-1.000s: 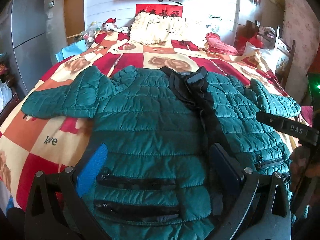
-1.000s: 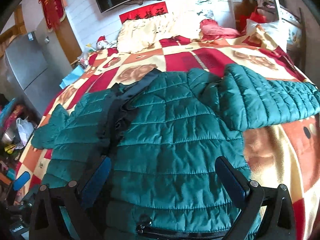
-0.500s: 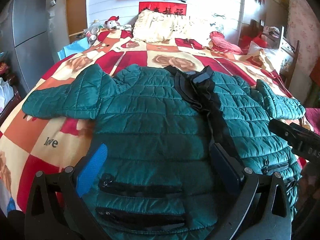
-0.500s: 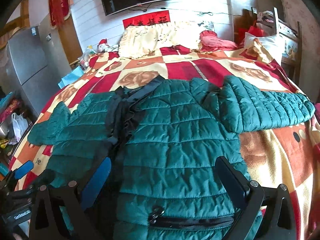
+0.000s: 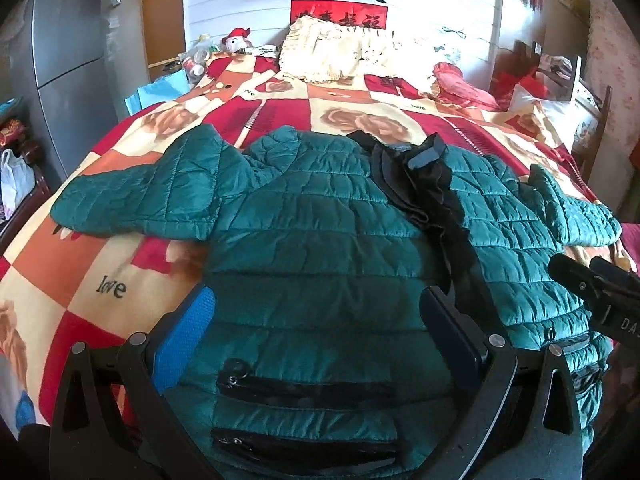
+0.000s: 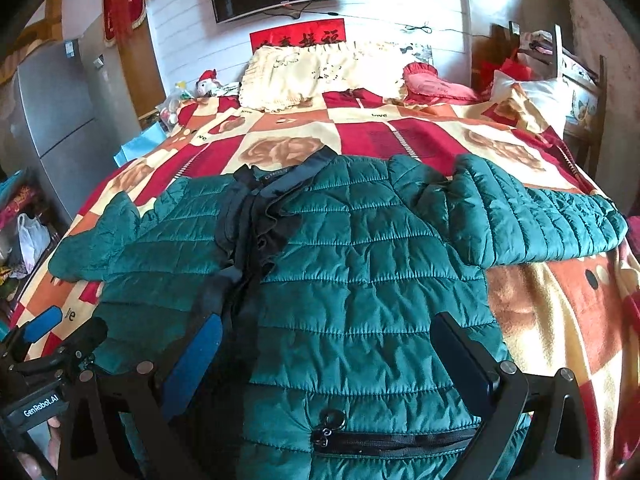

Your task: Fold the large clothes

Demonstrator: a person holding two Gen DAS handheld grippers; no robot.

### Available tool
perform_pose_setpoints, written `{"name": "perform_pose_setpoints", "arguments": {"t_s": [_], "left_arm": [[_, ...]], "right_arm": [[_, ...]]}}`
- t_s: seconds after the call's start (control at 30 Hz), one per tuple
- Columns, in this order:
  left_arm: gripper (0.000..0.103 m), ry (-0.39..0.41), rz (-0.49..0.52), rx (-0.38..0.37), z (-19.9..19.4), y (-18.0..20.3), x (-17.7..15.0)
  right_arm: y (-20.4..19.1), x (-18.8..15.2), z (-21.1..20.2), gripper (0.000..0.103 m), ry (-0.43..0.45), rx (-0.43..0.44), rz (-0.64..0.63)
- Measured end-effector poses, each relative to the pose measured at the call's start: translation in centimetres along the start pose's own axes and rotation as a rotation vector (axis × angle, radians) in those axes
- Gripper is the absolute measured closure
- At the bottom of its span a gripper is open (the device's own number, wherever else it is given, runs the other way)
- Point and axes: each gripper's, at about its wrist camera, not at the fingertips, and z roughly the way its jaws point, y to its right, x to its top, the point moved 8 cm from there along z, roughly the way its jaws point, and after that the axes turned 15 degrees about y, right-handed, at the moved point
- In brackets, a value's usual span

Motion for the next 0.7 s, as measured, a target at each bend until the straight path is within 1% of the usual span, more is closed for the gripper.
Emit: {"name": "perform_pose_setpoints", "arguments": {"t_s": [0.5, 0.7], "left_arm": [[0.001, -0.009, -0.006, 0.025, 1.0, -1.6, 0.2], [0.001, -0.017, -0.041, 0.040, 2.1, -3.9, 1.4]], "right_arm": [[-0.4, -0.2, 1.4, 0.000, -0.045, 0.001, 0.038], [-0.9, 0.2, 2.9, 0.000, -0.069, -0.004, 0.038]]}}
